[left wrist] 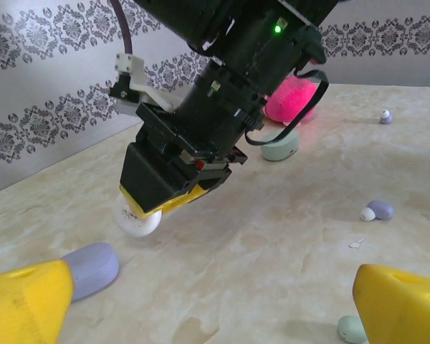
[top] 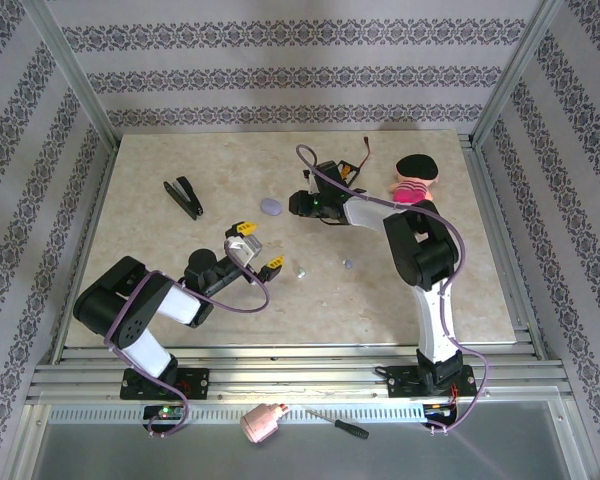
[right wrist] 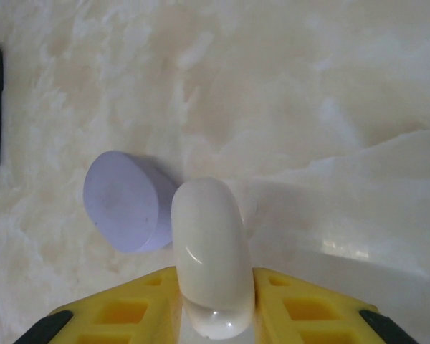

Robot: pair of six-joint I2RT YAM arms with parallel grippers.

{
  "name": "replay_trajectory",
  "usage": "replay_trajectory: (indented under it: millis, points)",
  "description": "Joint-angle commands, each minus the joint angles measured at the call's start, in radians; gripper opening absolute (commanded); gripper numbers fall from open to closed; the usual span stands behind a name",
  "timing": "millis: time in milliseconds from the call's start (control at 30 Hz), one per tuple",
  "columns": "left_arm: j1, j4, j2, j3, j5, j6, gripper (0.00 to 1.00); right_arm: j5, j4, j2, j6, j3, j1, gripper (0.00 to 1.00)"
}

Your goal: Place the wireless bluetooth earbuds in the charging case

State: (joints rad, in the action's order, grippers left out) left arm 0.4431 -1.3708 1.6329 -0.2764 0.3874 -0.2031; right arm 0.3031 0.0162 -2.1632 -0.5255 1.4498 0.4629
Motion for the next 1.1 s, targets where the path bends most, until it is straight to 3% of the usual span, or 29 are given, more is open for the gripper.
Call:
replay_trajectory:
  millis: [0,100,267,600,867,1067]
  points:
    - [-0.010,-0.048,0.012,0.005,-0.010,0.021,0.99,0.030,0.047,-0.029,-0.057,0.029,-0.016,0.31]
    - [-0.010,-0.024,0.007,-0.006,0.002,0.028,0.99,0.036,0.051,-0.033,-0.053,0.023,-0.027,0.34]
    - [-0.013,0.057,-0.021,-0.043,0.007,0.078,0.99,0.038,0.082,0.039,-0.011,-0.061,-0.067,0.50]
    - [-0.030,0.509,-0.147,-0.213,-0.136,0.108,0.99,-0.099,0.074,0.393,0.246,-0.365,-0.125,0.88]
    - [-0.121,0.742,-0.079,-0.404,-0.174,0.310,0.99,-0.046,0.225,0.579,0.413,-0.557,-0.095,0.98]
    - [-0.183,1.146,0.061,-0.674,-0.110,0.422,0.99,-0.021,0.256,0.545,0.466,-0.542,-0.024,0.98]
